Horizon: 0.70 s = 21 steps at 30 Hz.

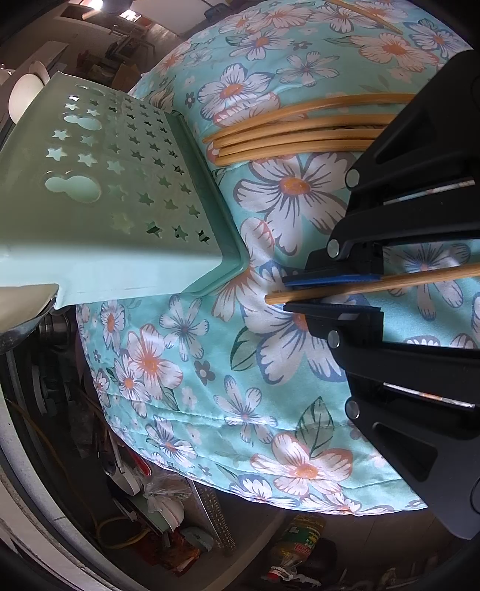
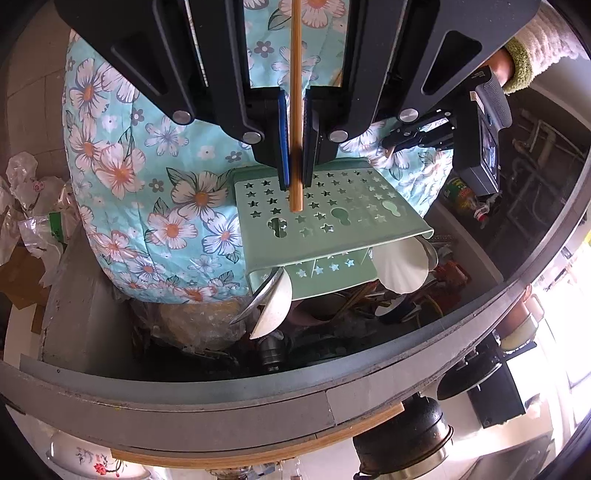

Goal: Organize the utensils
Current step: 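Lift the chopsticks with both grippers up toward the mint holder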

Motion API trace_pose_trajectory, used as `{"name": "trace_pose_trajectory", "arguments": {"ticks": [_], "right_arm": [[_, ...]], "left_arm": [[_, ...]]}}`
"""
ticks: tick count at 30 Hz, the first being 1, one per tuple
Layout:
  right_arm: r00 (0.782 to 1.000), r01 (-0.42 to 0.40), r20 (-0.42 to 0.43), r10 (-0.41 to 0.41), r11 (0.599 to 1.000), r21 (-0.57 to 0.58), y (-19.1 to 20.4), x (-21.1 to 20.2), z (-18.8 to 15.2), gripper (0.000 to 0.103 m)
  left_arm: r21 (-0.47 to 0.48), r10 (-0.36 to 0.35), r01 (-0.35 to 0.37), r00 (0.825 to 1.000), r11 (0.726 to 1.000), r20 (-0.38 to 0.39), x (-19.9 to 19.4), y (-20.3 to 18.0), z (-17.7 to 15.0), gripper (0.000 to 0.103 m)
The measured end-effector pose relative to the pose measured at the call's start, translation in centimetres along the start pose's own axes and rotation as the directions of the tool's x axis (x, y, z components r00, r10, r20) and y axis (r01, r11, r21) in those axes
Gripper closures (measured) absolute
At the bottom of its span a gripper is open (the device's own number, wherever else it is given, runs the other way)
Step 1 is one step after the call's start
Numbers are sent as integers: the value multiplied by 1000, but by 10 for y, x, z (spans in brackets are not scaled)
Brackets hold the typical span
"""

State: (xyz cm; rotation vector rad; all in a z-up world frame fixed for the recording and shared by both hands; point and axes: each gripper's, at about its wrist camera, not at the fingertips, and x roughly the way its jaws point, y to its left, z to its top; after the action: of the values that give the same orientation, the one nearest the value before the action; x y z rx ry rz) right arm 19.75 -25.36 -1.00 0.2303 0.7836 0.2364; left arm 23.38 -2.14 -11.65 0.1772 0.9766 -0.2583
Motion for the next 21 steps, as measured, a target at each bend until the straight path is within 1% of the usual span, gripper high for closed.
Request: {"name": "trace_pose_trajectory", "arguments": {"ticks": [11, 21], "right_arm": [[1000, -3, 25, 3, 1000, 3, 2, -9, 0, 96], [999, -6, 46, 6, 1000, -8, 7, -22, -4, 96]], "left_arm": [[9, 5, -5, 999, 1000, 40, -14, -2, 3, 96], [31, 31, -35, 991, 999, 130, -48, -6, 11, 97]]}}
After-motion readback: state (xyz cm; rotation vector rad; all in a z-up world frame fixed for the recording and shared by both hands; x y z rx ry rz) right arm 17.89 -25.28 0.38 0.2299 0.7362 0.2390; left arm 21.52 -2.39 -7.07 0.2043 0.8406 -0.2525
